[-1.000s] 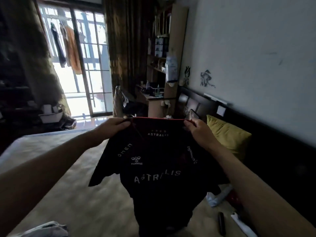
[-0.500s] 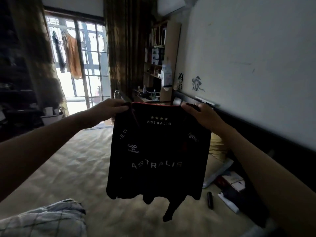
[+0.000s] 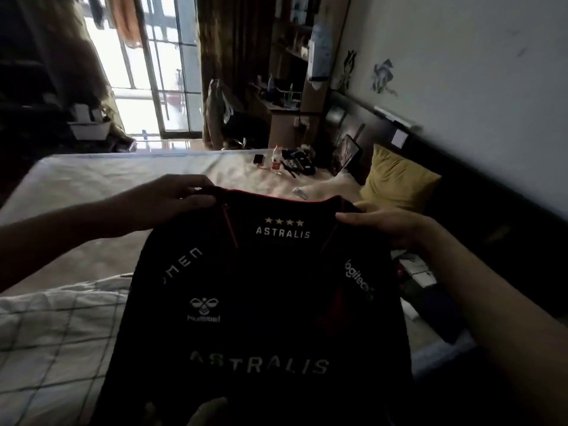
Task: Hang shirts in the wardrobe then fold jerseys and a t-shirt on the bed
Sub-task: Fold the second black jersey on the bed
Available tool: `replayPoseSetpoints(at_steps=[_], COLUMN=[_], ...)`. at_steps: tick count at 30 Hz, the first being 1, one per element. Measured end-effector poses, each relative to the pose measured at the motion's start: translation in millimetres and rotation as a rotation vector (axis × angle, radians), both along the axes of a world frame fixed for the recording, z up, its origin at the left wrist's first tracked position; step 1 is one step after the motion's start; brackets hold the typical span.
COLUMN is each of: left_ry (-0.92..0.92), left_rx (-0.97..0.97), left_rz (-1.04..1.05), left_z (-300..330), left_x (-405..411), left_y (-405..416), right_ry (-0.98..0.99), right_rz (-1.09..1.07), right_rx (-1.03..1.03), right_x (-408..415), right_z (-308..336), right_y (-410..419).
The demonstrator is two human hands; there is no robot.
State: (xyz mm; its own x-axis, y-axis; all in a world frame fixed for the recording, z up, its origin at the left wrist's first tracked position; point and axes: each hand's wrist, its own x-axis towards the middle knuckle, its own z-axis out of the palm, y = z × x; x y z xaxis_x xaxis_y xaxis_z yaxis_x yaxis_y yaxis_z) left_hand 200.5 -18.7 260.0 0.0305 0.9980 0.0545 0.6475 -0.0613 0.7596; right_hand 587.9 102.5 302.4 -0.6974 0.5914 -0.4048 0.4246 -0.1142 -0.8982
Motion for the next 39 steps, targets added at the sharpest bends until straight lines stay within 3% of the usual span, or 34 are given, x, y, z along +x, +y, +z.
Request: replayPoseSetpoints(at_steps=[4,8,11,17,22,26,33,39], left_ry=[-0.093,-0.095,-0.098,-0.154,-0.096,0.004,0.31,0.525], left_rx=[-0.121,-0.36,-0.423,-0.5,-0.472,-0.493,-0.613,-0.518], left_rz=[0.08,0.171,0.298,0.553,0.696,0.697,0.577,0.7], left_z=[-79,-218,-327,-476,-543,-580,-596,-592], left_x=[-7,-27,-34,-37,-55,-87,-126,-131], left_y=[28,68,85,128,182,221,284,315], right_ry=[-0.041,-0.176,-0.341,-0.415,-0.409,-0.424,-0.553,-0.531], right_rz=[-0.108,-0.142,-0.078,-0.064,-0.098,-0.096,-0.037,-0.074], right_rx=[-0.018,0.181,0.227,0.314,0.426,0.498,0.674,0.674], right_x=[-44,-80,-101,-156,-205,-232,-273,-297], right_z=[-114,-270,-397,-510,-575,-619,-652,-649], right_y=[41,84,115,165,226,265,317,355])
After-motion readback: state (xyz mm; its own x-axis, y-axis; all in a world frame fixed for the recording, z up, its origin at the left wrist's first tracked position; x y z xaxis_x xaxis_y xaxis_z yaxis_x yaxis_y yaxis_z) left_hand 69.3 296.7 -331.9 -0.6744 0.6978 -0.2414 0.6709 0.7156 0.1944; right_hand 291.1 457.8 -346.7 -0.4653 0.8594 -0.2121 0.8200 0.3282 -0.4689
